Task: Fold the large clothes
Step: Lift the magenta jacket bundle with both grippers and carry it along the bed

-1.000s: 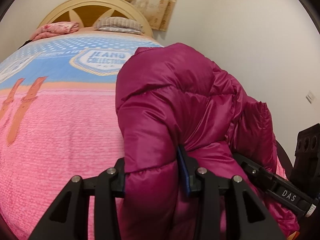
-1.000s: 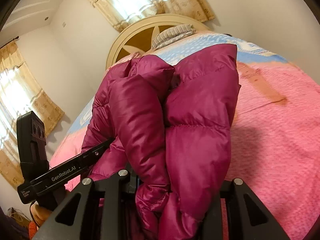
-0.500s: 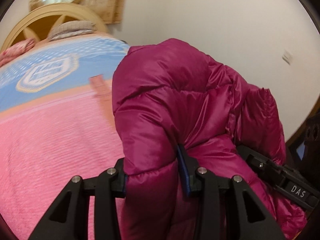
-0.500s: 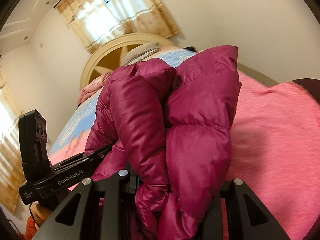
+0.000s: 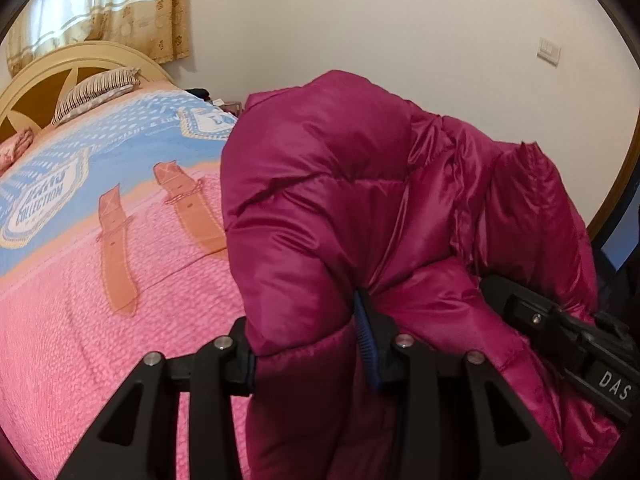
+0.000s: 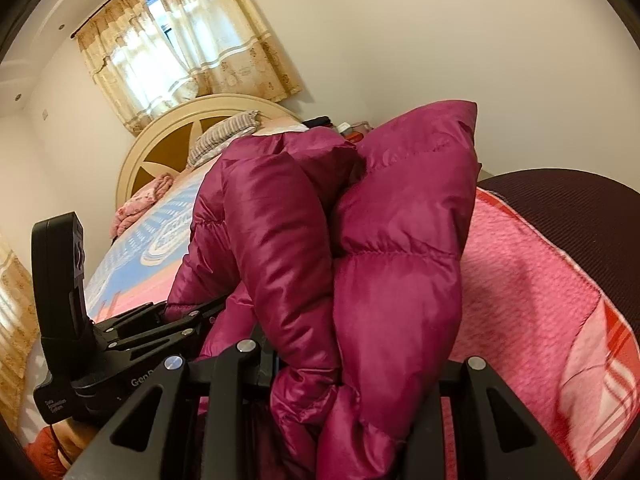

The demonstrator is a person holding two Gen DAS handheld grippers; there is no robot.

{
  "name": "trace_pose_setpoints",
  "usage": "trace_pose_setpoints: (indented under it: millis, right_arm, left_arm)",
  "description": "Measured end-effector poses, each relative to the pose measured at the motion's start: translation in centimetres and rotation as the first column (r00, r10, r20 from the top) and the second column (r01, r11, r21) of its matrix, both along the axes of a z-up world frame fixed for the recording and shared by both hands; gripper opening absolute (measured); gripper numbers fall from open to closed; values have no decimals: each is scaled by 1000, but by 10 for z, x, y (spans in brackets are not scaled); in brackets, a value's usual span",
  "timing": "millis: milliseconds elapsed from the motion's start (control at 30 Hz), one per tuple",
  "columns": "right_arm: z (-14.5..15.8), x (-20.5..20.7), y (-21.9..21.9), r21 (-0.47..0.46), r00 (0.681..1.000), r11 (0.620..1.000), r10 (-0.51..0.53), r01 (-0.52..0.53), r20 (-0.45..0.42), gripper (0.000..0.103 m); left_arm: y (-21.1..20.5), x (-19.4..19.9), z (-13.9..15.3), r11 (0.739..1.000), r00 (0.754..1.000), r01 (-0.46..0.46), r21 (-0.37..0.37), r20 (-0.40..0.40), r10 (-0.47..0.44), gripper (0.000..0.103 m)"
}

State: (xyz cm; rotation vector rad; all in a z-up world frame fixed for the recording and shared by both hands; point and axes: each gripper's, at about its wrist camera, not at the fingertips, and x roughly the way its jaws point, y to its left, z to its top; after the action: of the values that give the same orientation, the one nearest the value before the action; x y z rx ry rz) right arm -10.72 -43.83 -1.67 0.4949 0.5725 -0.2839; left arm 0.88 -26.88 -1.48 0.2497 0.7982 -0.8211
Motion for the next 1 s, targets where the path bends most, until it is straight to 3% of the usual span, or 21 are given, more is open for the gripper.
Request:
trace_pose_setpoints:
  millis: [400, 567, 833, 1000]
  right_arm:
    - [-34, 17, -51, 91, 997, 996, 6, 1, -77, 32]
    - [-37, 33, -48, 15, 989, 1000, -7, 10, -147, 32]
    - [-43, 30, -40, -44, 982, 998, -44, 36, -186, 32]
    - [-39, 33, -21, -150, 972, 988, -76, 43, -224, 32]
  left_arm:
    - [-60, -6, -20, 991, 997, -32, 129, 68, 23, 41]
    - [-68, 1, -30, 990, 997, -47, 135, 64, 38, 43]
    - [-76, -13, -38, 987, 990, -57, 148, 135, 37, 44]
    - [-77, -17, -39, 988, 988, -61, 139, 149, 40, 45]
